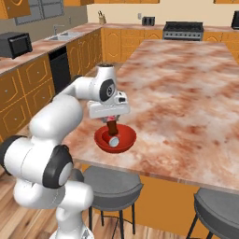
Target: Open the fridge, grab two sodas, and place both sodas inside the bowl with ice on the dining counter.
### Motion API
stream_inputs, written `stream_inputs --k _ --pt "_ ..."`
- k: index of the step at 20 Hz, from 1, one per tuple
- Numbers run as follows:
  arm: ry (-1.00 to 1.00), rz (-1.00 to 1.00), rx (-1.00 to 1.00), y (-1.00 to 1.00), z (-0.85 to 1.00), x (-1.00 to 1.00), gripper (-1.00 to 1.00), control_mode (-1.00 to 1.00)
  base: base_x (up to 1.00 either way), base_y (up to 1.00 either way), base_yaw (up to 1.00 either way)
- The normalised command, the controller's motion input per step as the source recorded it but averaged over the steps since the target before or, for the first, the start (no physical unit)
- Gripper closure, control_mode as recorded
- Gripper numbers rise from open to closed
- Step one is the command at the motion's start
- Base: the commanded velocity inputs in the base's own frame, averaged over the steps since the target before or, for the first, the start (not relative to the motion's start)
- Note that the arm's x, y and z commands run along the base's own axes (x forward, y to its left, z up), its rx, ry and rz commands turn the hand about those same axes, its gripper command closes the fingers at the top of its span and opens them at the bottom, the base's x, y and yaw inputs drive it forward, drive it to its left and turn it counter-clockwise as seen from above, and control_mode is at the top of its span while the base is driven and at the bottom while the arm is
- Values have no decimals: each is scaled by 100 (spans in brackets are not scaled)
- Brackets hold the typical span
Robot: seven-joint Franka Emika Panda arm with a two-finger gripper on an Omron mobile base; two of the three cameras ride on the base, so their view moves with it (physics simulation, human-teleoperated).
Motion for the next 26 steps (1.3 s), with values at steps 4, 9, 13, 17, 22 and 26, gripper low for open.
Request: stream_inputs --k 4,9,13,17,22,26 --pt "5 9 0 -9 -46 48 100 -100 0 0 0" --pt "4 9 0 -10 -46 41 100 -100 0 0 0" --pt "3 7 0 0 -41 31 100 -100 0 0 0" --pt "1 6 0 0 -38 23 100 -100 0 0 0" --pt "0 5 0 0 -32 28 100 -100 0 0 0" --pt "0 5 0 0 -32 27 100 -100 0 0 0"
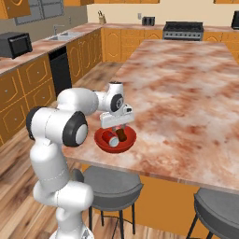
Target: Open the fridge, grab two sodas, and place both sodas inside the bowl with ice on the dining counter.
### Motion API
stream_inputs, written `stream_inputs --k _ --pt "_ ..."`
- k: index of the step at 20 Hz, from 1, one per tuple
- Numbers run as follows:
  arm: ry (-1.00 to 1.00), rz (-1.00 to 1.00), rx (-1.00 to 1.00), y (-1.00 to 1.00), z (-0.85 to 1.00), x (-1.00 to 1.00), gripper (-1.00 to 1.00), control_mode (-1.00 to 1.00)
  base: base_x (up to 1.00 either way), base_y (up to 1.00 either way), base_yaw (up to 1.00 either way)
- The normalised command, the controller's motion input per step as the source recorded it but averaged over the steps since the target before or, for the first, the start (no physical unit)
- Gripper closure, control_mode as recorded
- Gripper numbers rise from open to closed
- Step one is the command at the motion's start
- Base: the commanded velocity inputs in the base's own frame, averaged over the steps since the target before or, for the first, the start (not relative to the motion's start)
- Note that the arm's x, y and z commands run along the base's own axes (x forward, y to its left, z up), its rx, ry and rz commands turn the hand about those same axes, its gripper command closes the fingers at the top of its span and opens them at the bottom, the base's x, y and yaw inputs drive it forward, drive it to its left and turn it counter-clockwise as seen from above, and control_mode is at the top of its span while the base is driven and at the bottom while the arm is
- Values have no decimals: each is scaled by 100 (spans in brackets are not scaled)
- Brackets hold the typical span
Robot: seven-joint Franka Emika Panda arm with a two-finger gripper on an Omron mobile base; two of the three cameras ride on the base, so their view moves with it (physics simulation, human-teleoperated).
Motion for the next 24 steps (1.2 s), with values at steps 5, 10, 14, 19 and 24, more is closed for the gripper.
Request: stream_inputs --k 5,10,14,19,24 --pt "0 4 0 0 -29 15 100 -100 0 0 0" --pt "0 3 0 -4 -27 2 100 -100 0 0 0" --pt "0 3 0 -2 -30 0 100 -100 0 0 0" --pt "0 3 0 1 -24 0 -100 -100 0 0 0" --pt "-1 2 0 2 -16 -2 -100 -100 0 0 0"
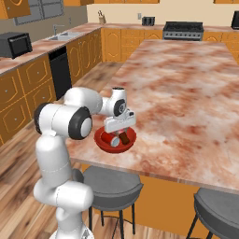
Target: Open the fridge, grab two sodas, and place both sodas inside the bowl with ice on the dining counter.
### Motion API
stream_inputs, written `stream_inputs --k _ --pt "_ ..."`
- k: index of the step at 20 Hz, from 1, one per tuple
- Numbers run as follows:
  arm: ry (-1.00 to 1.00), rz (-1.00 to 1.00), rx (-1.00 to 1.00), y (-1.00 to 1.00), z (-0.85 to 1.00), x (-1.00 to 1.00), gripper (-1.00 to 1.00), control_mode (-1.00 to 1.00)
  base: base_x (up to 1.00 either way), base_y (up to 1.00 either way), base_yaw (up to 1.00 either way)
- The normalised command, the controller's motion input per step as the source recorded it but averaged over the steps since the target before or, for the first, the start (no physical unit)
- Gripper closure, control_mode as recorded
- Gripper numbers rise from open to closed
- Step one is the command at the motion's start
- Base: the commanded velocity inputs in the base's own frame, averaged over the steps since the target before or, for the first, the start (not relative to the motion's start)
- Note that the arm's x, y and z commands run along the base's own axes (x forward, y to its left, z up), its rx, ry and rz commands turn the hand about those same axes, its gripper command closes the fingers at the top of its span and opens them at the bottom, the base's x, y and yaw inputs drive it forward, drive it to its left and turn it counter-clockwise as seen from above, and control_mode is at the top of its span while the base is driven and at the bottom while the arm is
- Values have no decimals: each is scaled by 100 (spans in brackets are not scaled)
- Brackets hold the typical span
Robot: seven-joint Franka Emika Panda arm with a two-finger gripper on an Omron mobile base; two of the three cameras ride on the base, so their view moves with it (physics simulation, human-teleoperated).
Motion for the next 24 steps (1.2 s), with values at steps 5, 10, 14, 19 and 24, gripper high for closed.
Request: stream_inputs --k 5,10,14,19,24 --pt "-5 0 0 0 14 -19 -100 -100 0 0 0" --pt "-11 -1 0 0 55 -37 -100 -100 0 0 0" --pt "-17 -6 0 0 64 -55 -100 -100 0 0 0" --pt "-19 -8 0 1 69 -62 -100 -100 0 0 0" --pt "-20 -8 -1 7 69 -59 -100 -100 0 0 0"
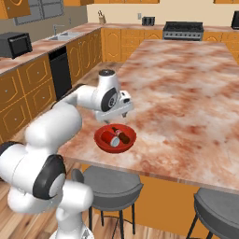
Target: Open the fridge, grab two sodas, and place both sodas inside the bowl with ice on the dining counter.
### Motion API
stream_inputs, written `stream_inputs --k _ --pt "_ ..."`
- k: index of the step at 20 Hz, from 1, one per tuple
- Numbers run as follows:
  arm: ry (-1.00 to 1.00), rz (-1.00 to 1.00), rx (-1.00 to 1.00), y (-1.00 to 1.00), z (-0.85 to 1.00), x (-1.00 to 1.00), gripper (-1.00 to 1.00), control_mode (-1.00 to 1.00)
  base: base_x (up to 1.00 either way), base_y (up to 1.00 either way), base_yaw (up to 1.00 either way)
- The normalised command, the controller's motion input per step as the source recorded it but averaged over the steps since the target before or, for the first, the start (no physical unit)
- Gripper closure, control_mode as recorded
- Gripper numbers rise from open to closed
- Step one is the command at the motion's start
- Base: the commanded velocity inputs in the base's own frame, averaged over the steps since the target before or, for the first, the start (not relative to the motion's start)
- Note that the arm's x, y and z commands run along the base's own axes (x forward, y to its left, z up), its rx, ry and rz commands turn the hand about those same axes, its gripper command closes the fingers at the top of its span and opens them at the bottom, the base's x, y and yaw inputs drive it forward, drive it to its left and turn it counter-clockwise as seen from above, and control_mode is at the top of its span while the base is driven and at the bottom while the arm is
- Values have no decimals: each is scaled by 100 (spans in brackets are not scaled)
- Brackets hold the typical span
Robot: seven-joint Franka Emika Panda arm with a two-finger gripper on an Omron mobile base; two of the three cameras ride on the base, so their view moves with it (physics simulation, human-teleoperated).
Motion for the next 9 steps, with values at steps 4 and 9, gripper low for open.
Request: stream_inputs --k 4,9 --pt "-21 -7 -3 17 53 -57 -100 -100 0 0 0" --pt "-21 -6 -4 25 37 -65 -100 -100 0 0 0"
